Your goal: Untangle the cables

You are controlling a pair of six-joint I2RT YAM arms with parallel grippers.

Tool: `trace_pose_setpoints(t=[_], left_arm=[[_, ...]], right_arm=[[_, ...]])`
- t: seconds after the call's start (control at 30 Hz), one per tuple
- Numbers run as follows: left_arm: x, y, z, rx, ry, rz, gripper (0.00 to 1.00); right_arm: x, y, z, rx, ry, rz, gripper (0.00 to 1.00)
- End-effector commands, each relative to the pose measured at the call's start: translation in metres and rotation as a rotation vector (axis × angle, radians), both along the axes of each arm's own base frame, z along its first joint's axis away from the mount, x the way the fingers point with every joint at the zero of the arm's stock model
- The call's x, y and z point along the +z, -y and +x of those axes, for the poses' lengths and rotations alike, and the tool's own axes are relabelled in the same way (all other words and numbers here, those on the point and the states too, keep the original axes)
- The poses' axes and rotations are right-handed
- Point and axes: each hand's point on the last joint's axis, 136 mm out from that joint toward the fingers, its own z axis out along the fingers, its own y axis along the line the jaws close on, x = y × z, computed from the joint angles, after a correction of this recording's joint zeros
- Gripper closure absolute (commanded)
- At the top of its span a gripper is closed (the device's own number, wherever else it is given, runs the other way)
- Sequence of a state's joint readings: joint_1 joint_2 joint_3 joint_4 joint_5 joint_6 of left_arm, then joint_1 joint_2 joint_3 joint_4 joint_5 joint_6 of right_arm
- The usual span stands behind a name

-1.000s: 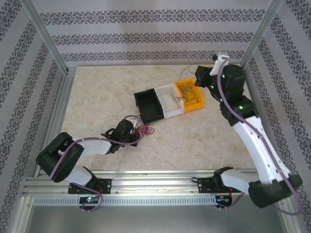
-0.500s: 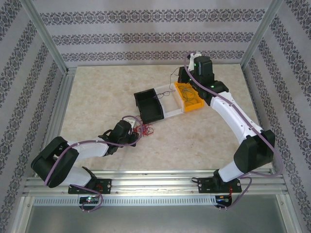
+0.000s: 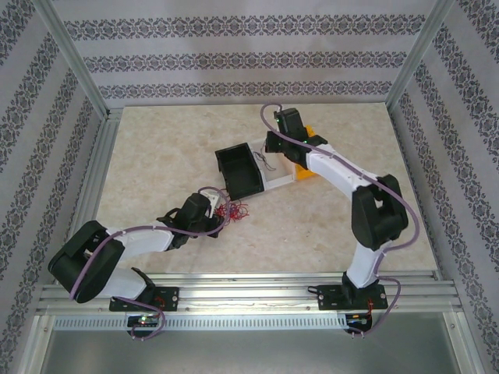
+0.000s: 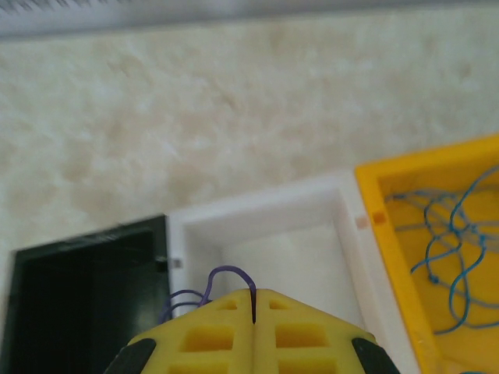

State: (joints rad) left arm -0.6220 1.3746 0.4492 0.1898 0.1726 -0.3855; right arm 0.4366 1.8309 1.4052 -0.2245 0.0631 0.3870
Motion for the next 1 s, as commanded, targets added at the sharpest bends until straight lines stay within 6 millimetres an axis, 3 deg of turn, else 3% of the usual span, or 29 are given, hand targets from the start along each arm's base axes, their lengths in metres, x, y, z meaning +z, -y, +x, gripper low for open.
trace_pose_setpoints(t=[0.0, 0.1, 0.17, 0.3, 0.4, 0.53, 0.63, 0.73, 0.97], left_arm=[[0.015, 0.013, -0.005, -0.073, 0.019, -0.032, 1.00], [0.016, 0.016, -0.008, -0.094, 0.009, -0.042, 1.00], [0.015, 0.018, -0.010, -0.105, -0.001, -0.041, 1.00], [0.011, 0.020, -0.012, -0.121, -0.013, -0.036, 1.00], [0.010, 0.019, -0.011, -0.116, -0.009, -0.029, 1.00], [0.006, 0.016, -0.008, -0.093, -0.005, -0.013, 1.00], [0.003, 0.011, -0.005, -0.067, -0.006, 0.005, 1.00], [0.003, 0.009, -0.004, -0.052, 0.005, 0.009, 1.00], [0.005, 0.007, -0.010, -0.064, -0.014, 0.028, 1.00]], right_arm=[[-0.007, -0.002, 0.002, -0.032, -0.047, 0.015, 0.87], [-0.003, 0.002, -0.001, -0.053, -0.039, 0.020, 0.59], [0.005, 0.008, -0.005, -0.069, -0.016, 0.011, 0.51], [0.020, 0.017, -0.025, -0.064, 0.017, 0.006, 0.47], [0.019, 0.016, -0.052, -0.025, 0.013, 0.024, 0.47], [-0.004, -0.010, -0.098, 0.126, -0.052, 0.048, 0.47], [-0.026, -0.021, -0.117, 0.158, -0.104, 0.046, 0.47], [-0.042, -0.024, -0.113, 0.143, -0.141, 0.030, 0.47], [-0.078, -0.026, -0.080, 0.111, -0.194, -0.078, 0.49]])
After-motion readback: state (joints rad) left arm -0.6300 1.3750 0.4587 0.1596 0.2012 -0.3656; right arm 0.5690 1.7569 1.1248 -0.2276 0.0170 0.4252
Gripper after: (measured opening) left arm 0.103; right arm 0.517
